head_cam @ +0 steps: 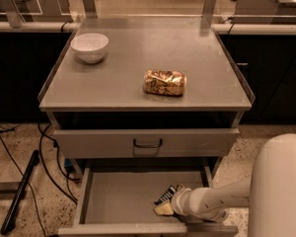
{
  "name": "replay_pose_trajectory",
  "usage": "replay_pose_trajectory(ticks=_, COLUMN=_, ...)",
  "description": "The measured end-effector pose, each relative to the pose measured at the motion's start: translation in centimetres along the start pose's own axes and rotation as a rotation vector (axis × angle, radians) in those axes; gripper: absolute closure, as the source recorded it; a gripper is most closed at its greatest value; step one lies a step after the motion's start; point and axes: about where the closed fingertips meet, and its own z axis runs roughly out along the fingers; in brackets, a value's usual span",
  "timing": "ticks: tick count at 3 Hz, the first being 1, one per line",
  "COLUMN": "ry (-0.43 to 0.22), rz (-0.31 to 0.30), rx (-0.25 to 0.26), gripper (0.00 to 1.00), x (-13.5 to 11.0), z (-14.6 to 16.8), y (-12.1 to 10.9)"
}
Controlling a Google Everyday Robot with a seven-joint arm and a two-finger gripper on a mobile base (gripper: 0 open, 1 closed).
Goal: Pick rxbar blueberry from middle drawer and place on counter
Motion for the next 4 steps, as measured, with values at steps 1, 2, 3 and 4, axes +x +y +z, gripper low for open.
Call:
replay_pose_trajectory(ticks=1, ry=0.000, rz=0.000, rx=0.000, gripper=0.59, x=-0.3, z=-0.4, y=0.0)
replay_pose_trajectory(ticks=2, ry=0.000, rz=0.000, rx=0.000, gripper=0.84, x=-0.7, z=-1.0, y=0.0)
replay_pose_trajectory(ticks=3, ry=0.000, rz=0.000, rx=0.000, gripper=1.00, x=-0.8, z=-1.1, y=0.0)
replay_pose_trajectory(ticks=4, ry=-0.023, rz=-0.032, rx=-0.026, gripper=1.00, x=-0.8, z=-2.3, y=-0.1)
